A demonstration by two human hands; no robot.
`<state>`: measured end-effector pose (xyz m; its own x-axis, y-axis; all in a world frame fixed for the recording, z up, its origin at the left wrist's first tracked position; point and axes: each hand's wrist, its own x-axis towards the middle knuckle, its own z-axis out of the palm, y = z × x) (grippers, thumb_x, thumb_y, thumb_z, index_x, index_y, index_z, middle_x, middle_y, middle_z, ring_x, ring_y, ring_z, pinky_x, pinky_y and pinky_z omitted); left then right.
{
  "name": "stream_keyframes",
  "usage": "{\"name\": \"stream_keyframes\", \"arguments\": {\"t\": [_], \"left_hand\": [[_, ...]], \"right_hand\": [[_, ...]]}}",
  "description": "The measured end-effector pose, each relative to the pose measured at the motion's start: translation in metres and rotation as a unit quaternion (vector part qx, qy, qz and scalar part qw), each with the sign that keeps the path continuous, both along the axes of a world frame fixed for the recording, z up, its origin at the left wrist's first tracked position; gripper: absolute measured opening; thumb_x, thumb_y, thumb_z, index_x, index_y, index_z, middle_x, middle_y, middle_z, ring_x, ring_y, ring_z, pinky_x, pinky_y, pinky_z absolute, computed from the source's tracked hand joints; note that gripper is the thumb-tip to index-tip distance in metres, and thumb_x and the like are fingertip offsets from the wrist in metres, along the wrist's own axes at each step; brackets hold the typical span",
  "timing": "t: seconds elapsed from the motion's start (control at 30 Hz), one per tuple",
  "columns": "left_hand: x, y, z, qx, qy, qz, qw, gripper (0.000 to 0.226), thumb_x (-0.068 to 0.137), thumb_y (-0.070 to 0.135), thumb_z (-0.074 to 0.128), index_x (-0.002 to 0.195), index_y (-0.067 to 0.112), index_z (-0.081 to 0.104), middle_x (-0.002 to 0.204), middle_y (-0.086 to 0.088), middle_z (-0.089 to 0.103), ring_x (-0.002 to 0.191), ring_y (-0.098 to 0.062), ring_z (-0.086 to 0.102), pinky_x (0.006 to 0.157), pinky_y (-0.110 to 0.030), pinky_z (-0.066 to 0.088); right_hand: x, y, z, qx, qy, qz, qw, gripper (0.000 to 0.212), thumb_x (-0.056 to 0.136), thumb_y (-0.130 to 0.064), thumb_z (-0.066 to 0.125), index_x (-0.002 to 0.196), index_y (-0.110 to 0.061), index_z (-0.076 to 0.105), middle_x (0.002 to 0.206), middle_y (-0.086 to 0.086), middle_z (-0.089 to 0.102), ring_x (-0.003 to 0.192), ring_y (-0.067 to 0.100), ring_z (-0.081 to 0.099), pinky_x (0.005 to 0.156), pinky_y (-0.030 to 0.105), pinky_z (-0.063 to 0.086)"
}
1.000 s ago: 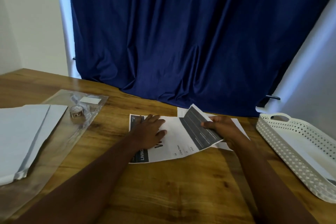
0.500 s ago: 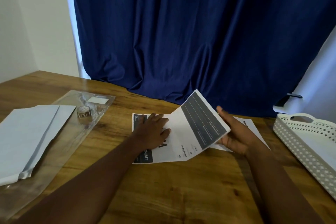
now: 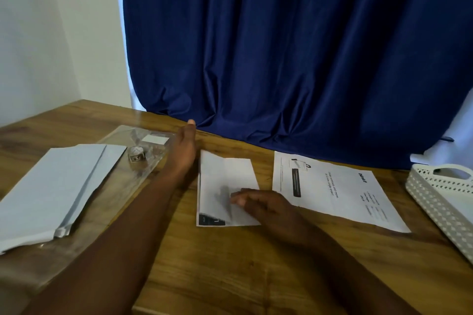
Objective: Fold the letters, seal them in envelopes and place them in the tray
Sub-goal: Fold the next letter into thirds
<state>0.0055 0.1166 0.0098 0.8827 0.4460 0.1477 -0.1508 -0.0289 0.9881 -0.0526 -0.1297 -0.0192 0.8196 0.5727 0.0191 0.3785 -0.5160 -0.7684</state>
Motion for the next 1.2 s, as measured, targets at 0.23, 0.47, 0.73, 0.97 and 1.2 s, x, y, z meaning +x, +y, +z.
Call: {"name": "stream_keyframes", "arguments": {"t": [0.23,0.47,0.73,0.97,1.2], "left_hand": [[-0.008,-0.005,0.000,0.162,-0.012,-0.008,0.987,0.039,0.107,0.050,0.041,0.098,0.020,0.065,0.086,0.011,0.062,0.078,0.003,0.056,0.067,-0.013,0.038],[-0.015,-0.011,-0.006,0.465,0.045,-0.093,0.879,0.031,0.100,0.047,0.056,0.119,0.024,0.068,0.117,-0.001,0.070,0.110,-0.022,0.063,0.094,-0.036,0.049],[-0.011,-0.021,-0.020,0.625,0.118,-0.151,0.757,0.053,0.098,0.055,0.055,0.146,0.034,0.049,0.155,0.003,0.047,0.142,-0.022,0.042,0.120,-0.053,0.024],[0.003,-0.009,-0.030,0.572,0.119,-0.227,0.779,0.059,0.107,0.023,0.039,0.162,0.022,0.019,0.169,-0.006,0.025,0.156,-0.024,0.017,0.124,-0.058,0.003],[-0.003,-0.007,-0.037,0.606,0.137,-0.148,0.769,0.075,0.103,0.045,0.044,0.164,0.017,0.009,0.172,-0.005,0.007,0.159,-0.027,0.001,0.122,-0.063,0.004]], "right_hand": [[0.010,-0.011,0.000,-0.126,-0.133,0.018,0.983,0.041,0.098,-0.027,0.056,0.135,-0.046,0.056,0.141,-0.040,0.039,0.135,-0.019,0.023,0.118,0.023,0.020],[0.002,0.000,0.001,-0.260,-0.235,0.028,0.936,0.051,0.101,-0.053,0.039,0.150,-0.042,0.040,0.161,-0.015,0.031,0.148,0.010,0.020,0.123,0.042,0.009],[-0.010,0.017,-0.004,0.014,-0.143,0.023,0.989,0.038,0.100,-0.038,0.051,0.137,-0.044,0.055,0.139,-0.028,0.052,0.127,-0.009,0.047,0.105,0.013,0.041],[0.030,0.028,0.009,-0.045,-0.180,-0.090,0.979,0.047,0.106,-0.044,0.041,0.151,-0.031,0.043,0.159,-0.012,0.039,0.144,0.003,0.033,0.120,0.030,0.026],[0.063,0.094,0.006,-0.182,-0.162,-0.041,0.969,0.058,0.107,-0.035,0.025,0.161,-0.017,0.012,0.169,0.003,0.012,0.155,0.016,0.008,0.126,0.046,0.003]]}}
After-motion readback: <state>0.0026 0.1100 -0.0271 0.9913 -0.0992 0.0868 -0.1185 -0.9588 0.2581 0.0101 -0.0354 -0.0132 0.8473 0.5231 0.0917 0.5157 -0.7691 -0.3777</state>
